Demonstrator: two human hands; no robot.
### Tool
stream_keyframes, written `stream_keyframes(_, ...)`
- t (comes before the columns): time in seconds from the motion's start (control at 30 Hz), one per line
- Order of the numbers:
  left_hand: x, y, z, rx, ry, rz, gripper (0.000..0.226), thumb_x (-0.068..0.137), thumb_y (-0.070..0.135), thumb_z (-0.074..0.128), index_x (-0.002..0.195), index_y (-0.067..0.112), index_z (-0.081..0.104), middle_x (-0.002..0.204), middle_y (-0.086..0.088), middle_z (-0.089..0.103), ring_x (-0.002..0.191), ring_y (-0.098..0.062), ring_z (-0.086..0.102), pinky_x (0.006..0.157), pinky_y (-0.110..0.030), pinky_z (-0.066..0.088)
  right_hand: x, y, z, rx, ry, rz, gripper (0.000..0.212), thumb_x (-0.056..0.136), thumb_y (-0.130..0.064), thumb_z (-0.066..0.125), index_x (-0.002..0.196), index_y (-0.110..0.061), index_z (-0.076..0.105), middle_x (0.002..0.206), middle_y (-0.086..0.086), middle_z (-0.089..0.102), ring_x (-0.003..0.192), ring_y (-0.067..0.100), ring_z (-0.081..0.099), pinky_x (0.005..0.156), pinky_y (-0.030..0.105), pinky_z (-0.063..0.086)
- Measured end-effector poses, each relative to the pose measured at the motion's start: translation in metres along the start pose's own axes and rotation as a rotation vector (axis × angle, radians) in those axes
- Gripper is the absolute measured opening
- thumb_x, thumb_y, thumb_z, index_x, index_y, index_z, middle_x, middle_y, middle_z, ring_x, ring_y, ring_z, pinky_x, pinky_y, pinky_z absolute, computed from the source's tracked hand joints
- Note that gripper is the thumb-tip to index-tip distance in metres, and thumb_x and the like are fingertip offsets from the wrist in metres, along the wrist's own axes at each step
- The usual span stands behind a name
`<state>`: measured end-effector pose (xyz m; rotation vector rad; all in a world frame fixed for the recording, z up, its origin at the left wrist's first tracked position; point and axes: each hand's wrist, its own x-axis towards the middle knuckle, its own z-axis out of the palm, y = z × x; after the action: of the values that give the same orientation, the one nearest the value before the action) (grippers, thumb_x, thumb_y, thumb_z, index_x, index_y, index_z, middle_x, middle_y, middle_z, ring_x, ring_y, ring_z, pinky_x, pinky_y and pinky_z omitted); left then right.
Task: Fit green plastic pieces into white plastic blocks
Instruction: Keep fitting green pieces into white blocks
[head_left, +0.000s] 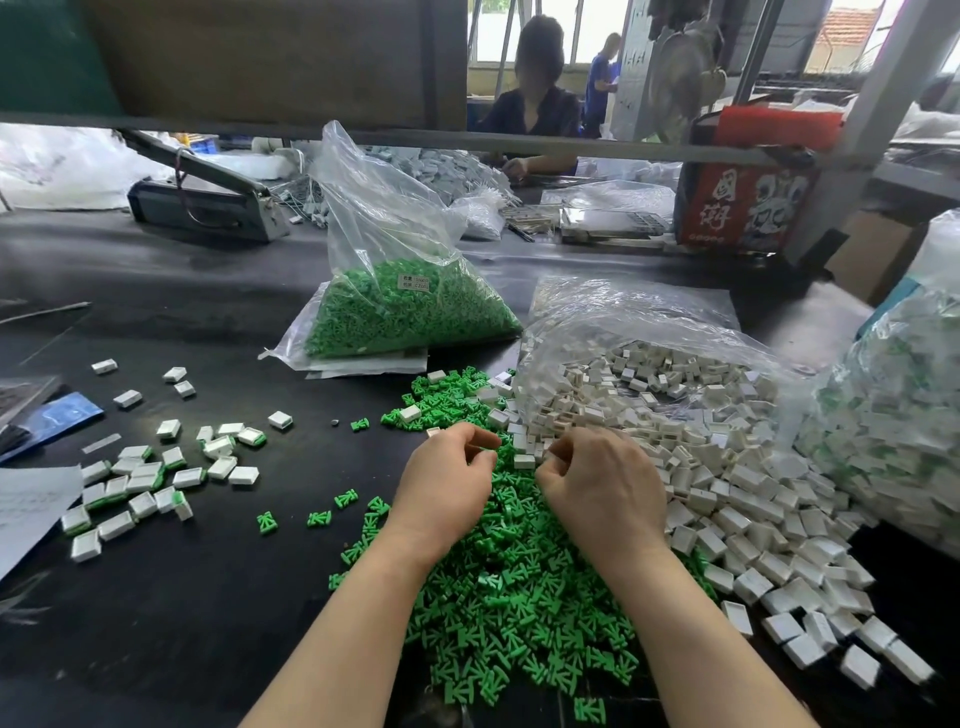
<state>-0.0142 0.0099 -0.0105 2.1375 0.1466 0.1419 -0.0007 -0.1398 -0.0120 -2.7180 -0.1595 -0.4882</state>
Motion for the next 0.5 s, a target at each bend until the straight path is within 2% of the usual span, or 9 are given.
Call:
stream_keyframes(0.07,0.000,0.001,0.000,-0.108,-0.030,-0.031,0.012,0.096,0.021,0.059,0.099,0.029,0.068,0.088,0.006,0.069,0.076,-0.015,0.063,0.070,-0.028,0.053,0.002,0.001,-0.001,0.342,-0.021,0.079,0.013,0.091,-0.029,0.062,0.095,-0.022,0.072,0.087,-0.007,0.071,0.080,0.013,0.064,0.076,0.032,0.055)
stream_keyframes(0.13,0.000,0.004,-0.002,-0.287,-0.060,-0.040,0.012,0.095,0.016,0.062,0.101,0.024,0.069,0.091,0.000,0.073,0.076,-0.012,0.065,0.063,-0.018,0.052,0.004,-0.002,-0.007,0.788,-0.075,0.152,0.007,0.091,-0.023,0.066,0.094,-0.023,0.073,0.083,-0.005,0.073,0.076,0.016,0.066,0.073,0.034,0.057)
stream_keyframes(0.2,-0.001,0.008,-0.003,-0.474,-0.078,-0.007,0.013,0.091,0.011,0.067,0.102,0.017,0.070,0.088,-0.003,0.073,0.073,-0.008,0.065,0.058,-0.012,0.047,0.005,-0.005,-0.013,1.013,-0.106,0.152,0.013,0.091,-0.015,0.067,0.090,-0.026,0.073,0.082,-0.003,0.075,0.079,0.023,0.068,0.073,0.036,0.057)
stream_keyframes(0.27,-0.002,0.012,-0.006,-0.622,-0.082,0.058,0.016,0.086,0.008,0.072,0.100,0.014,0.072,0.084,-0.002,0.074,0.073,-0.004,0.066,0.060,-0.012,0.048,0.005,-0.008,-0.016,1.091,-0.122,0.092,0.017,0.090,-0.010,0.067,0.090,-0.025,0.074,0.085,-0.004,0.076,0.080,0.024,0.068,0.073,0.033,0.056)
stream_keyframes(0.33,-0.003,0.015,-0.006,-0.702,-0.066,0.129,0.018,0.081,0.004,0.074,0.097,0.012,0.074,0.084,-0.002,0.076,0.073,-0.003,0.068,0.063,-0.012,0.050,0.004,-0.010,-0.016,1.141,-0.108,0.041,0.014,0.087,-0.009,0.069,0.092,-0.021,0.075,0.087,-0.003,0.076,0.084,0.019,0.070,0.079,0.027,0.057)
stream_keyframes(0.43,-0.004,0.016,-0.007,-0.777,-0.017,0.190,0.020,0.078,-0.002,0.075,0.097,0.004,0.074,0.087,-0.006,0.077,0.080,-0.010,0.072,0.070,-0.014,0.053,0.003,-0.009,-0.016,1.210,-0.070,0.006,0.012,0.084,-0.008,0.070,0.092,-0.017,0.074,0.088,0.001,0.075,0.087,0.021,0.068,0.082,0.032,0.056)
stream_keyframes(0.5,-0.004,0.015,-0.007,-0.780,0.004,0.222,0.020,0.075,0.001,0.077,0.095,0.003,0.074,0.087,-0.007,0.077,0.082,-0.014,0.073,0.073,-0.017,0.054,0.004,-0.008,-0.015,1.216,-0.055,-0.021,0.011,0.084,-0.005,0.070,0.091,-0.014,0.071,0.086,0.004,0.073,0.084,0.022,0.067,0.081,0.035,0.056)
